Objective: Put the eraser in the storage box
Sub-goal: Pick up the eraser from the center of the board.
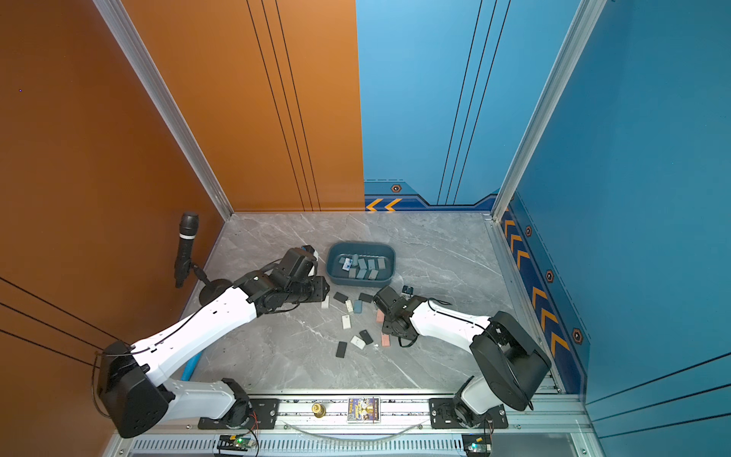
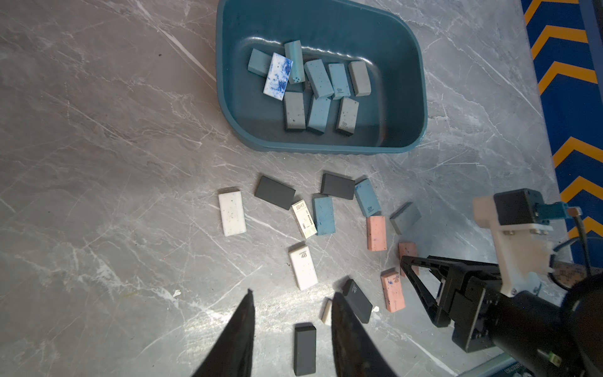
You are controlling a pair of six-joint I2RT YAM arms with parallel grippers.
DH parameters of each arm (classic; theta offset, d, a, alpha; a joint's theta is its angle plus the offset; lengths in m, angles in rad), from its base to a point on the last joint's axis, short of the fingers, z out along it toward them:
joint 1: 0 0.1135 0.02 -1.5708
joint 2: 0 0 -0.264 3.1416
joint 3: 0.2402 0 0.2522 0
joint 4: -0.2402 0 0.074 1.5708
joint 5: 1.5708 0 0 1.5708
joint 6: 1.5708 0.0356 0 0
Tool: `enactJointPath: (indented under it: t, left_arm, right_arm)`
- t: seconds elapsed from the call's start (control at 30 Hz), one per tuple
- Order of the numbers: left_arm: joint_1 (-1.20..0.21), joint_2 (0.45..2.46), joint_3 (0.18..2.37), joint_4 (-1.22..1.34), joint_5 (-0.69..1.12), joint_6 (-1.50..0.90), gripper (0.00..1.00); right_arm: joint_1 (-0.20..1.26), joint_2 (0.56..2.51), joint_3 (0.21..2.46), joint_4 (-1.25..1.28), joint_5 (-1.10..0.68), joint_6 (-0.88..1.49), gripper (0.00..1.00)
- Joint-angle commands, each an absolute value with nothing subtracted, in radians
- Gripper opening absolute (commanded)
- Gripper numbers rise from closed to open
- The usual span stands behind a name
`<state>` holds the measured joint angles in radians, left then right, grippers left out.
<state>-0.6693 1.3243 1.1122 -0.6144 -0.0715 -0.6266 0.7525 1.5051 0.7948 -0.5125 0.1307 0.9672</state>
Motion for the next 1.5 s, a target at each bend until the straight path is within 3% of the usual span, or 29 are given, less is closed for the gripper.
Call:
enactJointPath:
  t: [0.0, 0.6, 1.17, 1.47]
  left_arm:
    - [-0.678, 1.338, 1.12, -0.633, -0.083, -0.636, 0.4]
    - [-0.681, 1.345, 1.124, -0.633, -0.082, -0.635, 0.4]
    - [-0.68, 1.333, 1.085, -0.633, -0.102, -0.641, 0.4]
    - [-0.671, 1.303, 1.044, -0.657, -0.143, -0.643, 0.4]
  right_arm:
    - [0.749, 1.52, 0.779, -0.508, 0.12, 0.968, 0.52]
    - [0.749, 1.526, 0.791, -0.53, 0.117, 0.959, 0.25]
    - [0.684, 1.389, 0.974, -0.705, 0.174, 0.845, 0.23]
    - [0.59, 1.5, 1.196, -0.736, 0.148, 0.707, 0.23]
